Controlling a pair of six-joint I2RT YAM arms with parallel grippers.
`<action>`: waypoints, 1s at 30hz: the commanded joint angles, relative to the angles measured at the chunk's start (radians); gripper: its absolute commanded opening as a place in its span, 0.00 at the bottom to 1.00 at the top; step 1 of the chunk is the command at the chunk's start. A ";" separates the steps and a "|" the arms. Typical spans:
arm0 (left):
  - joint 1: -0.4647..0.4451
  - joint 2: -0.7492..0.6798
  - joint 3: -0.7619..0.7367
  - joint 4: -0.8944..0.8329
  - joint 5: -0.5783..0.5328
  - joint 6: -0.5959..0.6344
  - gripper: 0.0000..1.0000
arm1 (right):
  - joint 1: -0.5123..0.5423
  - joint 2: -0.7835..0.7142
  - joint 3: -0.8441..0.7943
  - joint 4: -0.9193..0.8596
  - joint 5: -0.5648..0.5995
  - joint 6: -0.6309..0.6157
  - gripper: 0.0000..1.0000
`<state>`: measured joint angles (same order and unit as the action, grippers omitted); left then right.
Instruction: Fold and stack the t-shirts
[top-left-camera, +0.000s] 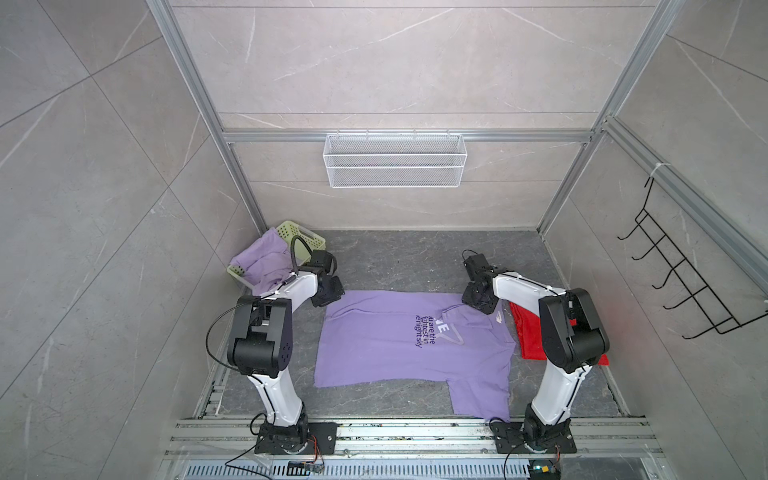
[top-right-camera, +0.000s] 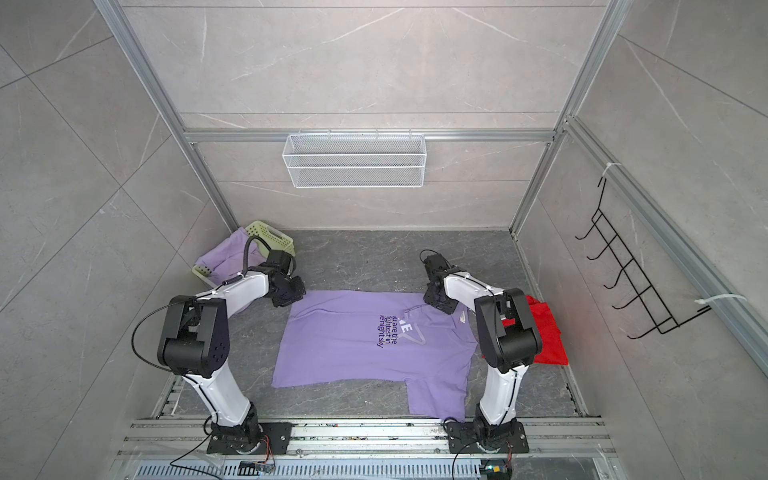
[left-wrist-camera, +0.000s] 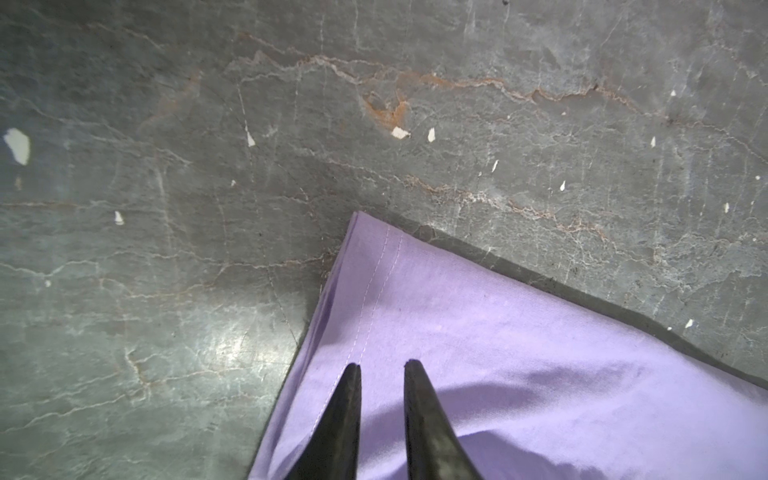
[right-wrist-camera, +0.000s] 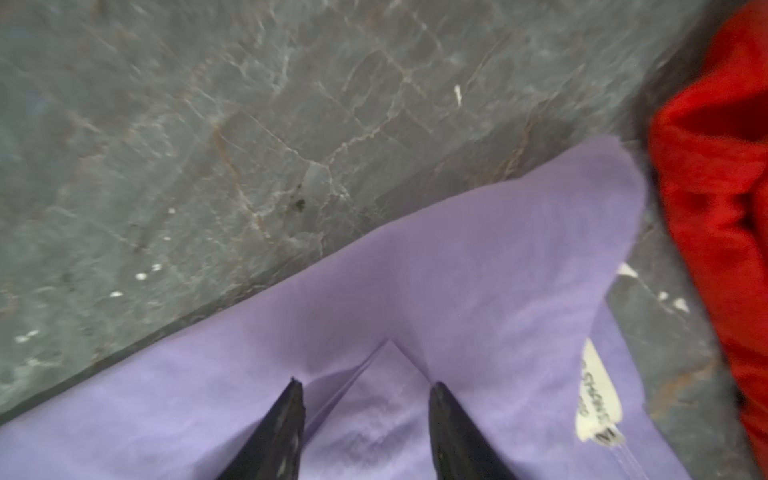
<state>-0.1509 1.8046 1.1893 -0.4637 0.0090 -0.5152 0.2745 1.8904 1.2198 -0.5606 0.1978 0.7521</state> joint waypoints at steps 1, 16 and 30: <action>-0.001 -0.054 -0.011 0.003 -0.009 0.023 0.24 | 0.002 0.025 0.024 -0.072 0.039 0.015 0.49; -0.001 -0.012 0.021 0.000 0.000 0.012 0.24 | 0.002 -0.035 -0.015 -0.071 0.059 0.036 0.04; -0.001 0.019 0.036 -0.004 0.018 0.015 0.24 | 0.071 -0.379 -0.228 -0.119 0.049 0.173 0.06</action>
<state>-0.1509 1.8130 1.1866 -0.4656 0.0105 -0.5125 0.3061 1.5597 1.0355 -0.6334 0.2398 0.8680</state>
